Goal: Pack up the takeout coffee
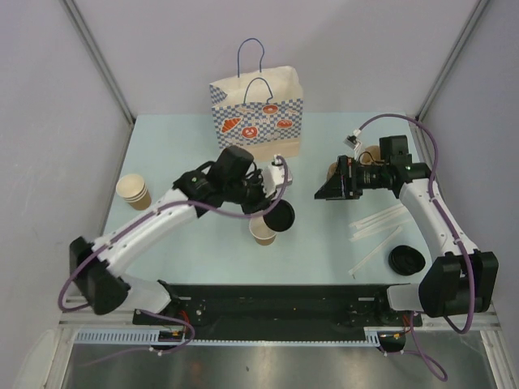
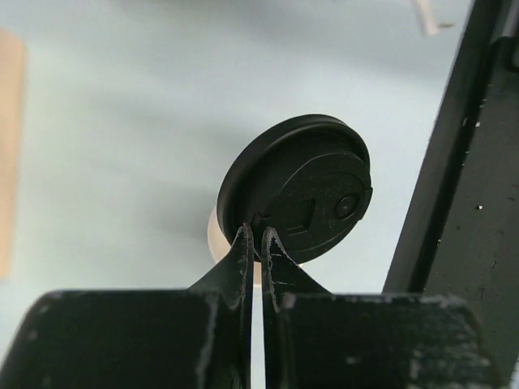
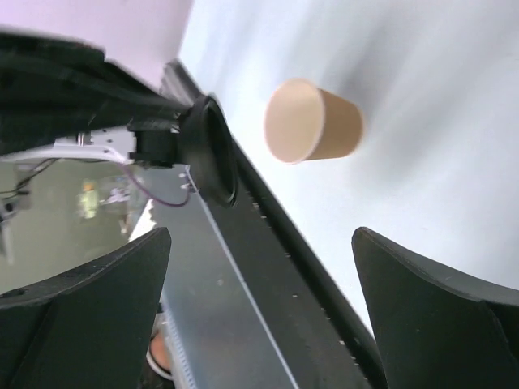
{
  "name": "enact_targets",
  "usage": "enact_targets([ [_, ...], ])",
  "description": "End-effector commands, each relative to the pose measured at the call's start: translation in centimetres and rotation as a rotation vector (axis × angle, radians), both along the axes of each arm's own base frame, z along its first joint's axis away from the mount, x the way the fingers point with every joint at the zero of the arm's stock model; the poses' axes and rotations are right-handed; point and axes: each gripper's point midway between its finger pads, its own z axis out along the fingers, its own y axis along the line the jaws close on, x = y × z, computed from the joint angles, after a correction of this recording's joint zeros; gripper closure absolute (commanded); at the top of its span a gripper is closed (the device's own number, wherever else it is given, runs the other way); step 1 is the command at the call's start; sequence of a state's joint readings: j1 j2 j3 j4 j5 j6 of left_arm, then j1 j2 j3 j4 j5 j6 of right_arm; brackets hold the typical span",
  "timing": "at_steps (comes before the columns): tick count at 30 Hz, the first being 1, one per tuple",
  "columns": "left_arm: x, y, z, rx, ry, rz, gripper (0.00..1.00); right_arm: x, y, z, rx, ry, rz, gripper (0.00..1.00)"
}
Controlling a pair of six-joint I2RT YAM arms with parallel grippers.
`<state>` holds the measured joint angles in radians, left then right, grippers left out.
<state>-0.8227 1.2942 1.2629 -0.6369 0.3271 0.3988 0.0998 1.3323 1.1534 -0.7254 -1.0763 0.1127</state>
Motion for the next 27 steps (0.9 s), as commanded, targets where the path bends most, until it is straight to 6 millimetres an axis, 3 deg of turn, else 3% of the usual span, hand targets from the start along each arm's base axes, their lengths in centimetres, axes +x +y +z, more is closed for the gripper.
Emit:
enact_targets([
  [1,1.0,2.2,-2.6,0.086,0.332,0.184,1.0,1.1,-1.0,-0.9,-0.123,-0.11,-0.043,0.0],
  [4,2.5,2.8,-3.6,0.118,0.385,0.271,1.0,1.4,-0.9,-1.7,-0.162,-0.128,-0.039,0.0],
  [9,2.4,4.0,-5.3,0.199,0.527,0.351,1.0,1.2,0.2,-2.3,-0.214,-0.157,-0.014,0.0],
  [13,2.5,4.4,-5.4,0.21,0.535,0.391,1.0,1.4,0.3,-2.4,-0.228,-0.175,-0.015,0.0],
  [27,4.4,3.9,-7.2,0.23,0.602,0.438,1.0,1.9,0.7,-3.6,-0.245,-0.174,0.011,0.0],
])
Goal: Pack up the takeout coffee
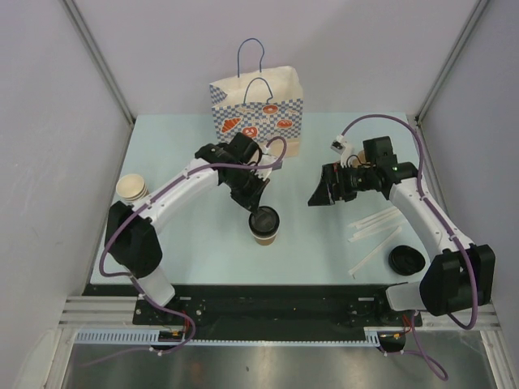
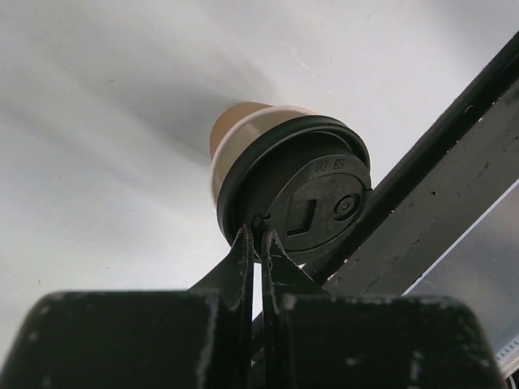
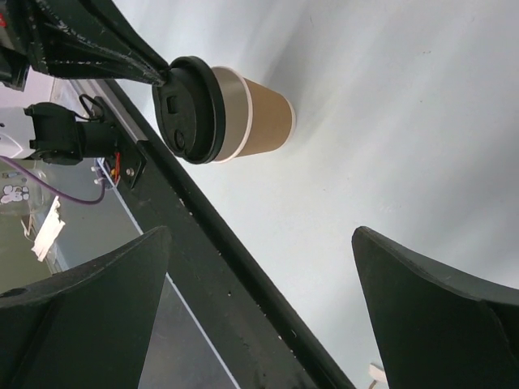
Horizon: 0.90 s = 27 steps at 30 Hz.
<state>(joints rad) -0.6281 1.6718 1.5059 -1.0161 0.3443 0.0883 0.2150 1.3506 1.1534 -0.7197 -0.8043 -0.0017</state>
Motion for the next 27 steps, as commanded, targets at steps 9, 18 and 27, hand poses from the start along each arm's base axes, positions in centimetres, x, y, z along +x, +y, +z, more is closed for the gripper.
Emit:
enact_targets([
  [9,0.6,-0.8,0.1,-0.03,0.058,0.022,1.0,0.4,0.4,0.2,0.0,-0.046,0.034,0.0],
  [18,1.4,-0.4,-0.9,-0.002,0.069,0.039,1.0,0.2,0.7,0.5,0.012,-0.053,0.047,0.0],
  [27,1.3,-0.4,-1.6,0.005,0.092,0.036,1.0,0.0,0.8,0.3,0.012,-0.044,0.056,0.0],
])
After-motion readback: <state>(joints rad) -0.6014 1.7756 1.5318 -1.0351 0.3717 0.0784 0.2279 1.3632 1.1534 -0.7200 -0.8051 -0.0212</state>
